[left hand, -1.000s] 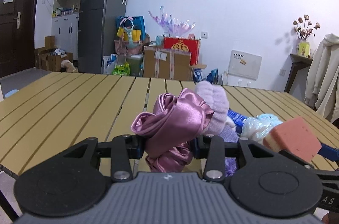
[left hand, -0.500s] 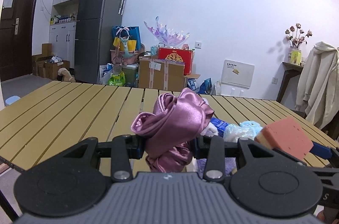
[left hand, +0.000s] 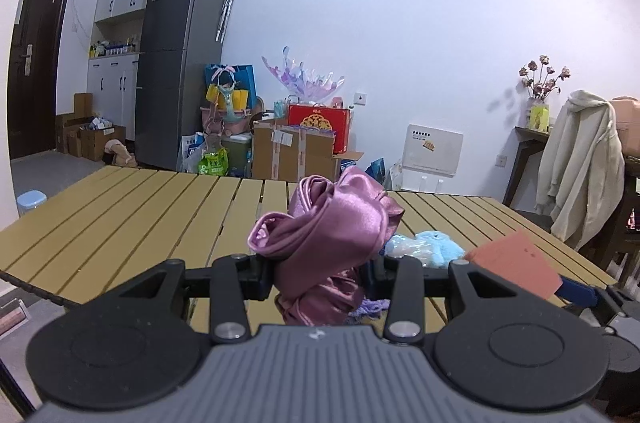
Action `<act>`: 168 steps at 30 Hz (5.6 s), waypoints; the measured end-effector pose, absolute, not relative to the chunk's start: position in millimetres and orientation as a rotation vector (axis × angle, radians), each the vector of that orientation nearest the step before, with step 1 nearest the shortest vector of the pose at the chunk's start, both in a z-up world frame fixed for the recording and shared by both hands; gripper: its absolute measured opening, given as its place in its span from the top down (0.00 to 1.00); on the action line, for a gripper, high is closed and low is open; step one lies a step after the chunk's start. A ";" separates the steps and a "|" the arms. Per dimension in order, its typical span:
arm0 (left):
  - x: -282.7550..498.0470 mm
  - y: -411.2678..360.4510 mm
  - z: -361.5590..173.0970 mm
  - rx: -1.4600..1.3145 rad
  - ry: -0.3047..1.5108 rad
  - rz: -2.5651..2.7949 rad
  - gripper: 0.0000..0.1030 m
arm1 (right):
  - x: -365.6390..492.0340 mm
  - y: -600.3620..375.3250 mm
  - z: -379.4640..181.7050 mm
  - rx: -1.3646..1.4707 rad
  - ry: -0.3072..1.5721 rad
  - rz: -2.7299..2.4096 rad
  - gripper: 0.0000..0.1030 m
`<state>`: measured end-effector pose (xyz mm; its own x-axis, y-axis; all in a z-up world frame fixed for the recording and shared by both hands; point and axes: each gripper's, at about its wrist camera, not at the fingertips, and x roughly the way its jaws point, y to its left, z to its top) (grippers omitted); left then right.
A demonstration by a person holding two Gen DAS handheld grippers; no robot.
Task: Collect trash
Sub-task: 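Lift scrunchie and sponge off the table and carry both over the black bin, then open left gripper to drop the scrunchie into the black bin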
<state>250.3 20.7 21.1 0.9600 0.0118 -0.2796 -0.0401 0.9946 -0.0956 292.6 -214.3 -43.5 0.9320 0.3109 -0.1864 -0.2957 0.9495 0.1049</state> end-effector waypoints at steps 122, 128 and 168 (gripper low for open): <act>297.9 39.9 -192.8 -0.115 1.023 0.237 0.61 | 289.2 -215.8 -229.8 -0.031 0.945 -0.004 0.04; 312.8 27.8 -196.9 -0.122 1.037 0.218 0.61 | 294.1 -220.4 -231.0 -0.018 0.944 -0.015 0.04; 345.5 22.8 -207.3 -0.156 1.061 0.286 0.00 | 306.4 -232.2 -238.3 0.010 0.949 -0.038 0.04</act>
<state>345.5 22.8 -207.3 0.4555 0.1556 -0.8765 -0.3053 0.9522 0.0104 306.4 -232.2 -238.3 0.5815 -0.0279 -0.8131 0.0365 0.9993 -0.0082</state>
